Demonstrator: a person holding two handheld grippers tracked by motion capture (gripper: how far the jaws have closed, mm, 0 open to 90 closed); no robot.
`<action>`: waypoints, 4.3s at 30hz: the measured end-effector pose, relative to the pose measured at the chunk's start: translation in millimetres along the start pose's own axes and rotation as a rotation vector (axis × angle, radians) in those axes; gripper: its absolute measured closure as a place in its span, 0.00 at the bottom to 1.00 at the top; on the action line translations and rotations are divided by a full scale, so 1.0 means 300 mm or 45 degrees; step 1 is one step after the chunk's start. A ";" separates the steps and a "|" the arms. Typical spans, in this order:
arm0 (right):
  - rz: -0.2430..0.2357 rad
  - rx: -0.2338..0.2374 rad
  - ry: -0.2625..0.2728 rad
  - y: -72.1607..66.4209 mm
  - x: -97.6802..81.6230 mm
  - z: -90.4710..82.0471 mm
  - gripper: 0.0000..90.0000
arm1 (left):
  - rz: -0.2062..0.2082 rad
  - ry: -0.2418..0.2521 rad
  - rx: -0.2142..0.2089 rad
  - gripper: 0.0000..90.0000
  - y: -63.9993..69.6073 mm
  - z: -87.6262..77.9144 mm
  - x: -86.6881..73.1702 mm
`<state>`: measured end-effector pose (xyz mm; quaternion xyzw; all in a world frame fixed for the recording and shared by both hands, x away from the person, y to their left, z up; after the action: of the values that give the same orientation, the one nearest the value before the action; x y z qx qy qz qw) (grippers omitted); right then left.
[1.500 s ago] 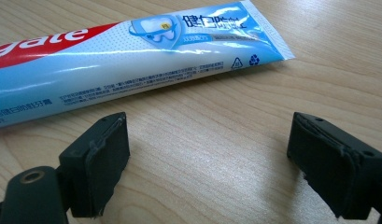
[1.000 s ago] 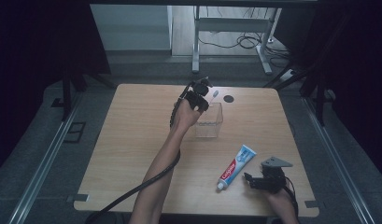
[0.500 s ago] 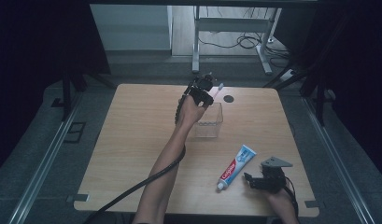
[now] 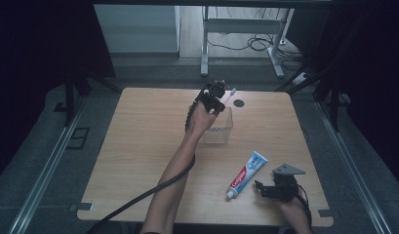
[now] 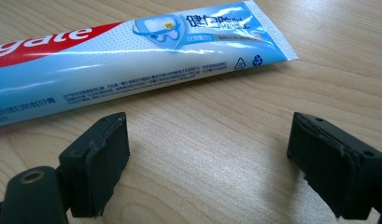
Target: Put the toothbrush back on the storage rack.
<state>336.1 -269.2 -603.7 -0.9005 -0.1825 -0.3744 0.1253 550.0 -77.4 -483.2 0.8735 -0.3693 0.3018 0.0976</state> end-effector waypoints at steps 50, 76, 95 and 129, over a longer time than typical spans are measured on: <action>0.001 0.001 -0.001 -0.001 0.000 0.000 0.14 | 0.058 -0.066 -0.068 0.71 0.054 0.026 -0.126; -0.001 0.000 0.000 0.000 0.000 0.000 0.14 | 0.106 0.035 -0.149 0.40 0.139 -0.056 -0.114; -0.002 0.001 -0.001 0.000 0.000 0.000 0.14 | 0.118 0.085 -0.185 0.22 0.192 -0.107 -0.130; -0.001 0.000 0.000 0.000 0.000 0.000 0.14 | 0.152 0.167 -0.199 0.16 0.220 -0.193 -0.234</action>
<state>336.1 -269.1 -603.7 -0.9004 -0.1829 -0.3744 0.1251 438.9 -60.0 -482.5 0.8181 -0.4357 0.3340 0.1712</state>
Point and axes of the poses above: each handheld gripper's, and its own axes: z roughly forward along the jaws, x roughly out of its top, y roughly to its right, the point moved 9 cm from there along z, roughly forward along the jaws, and after that the axes turned 7 degrees about z, right-handed, at the moved point
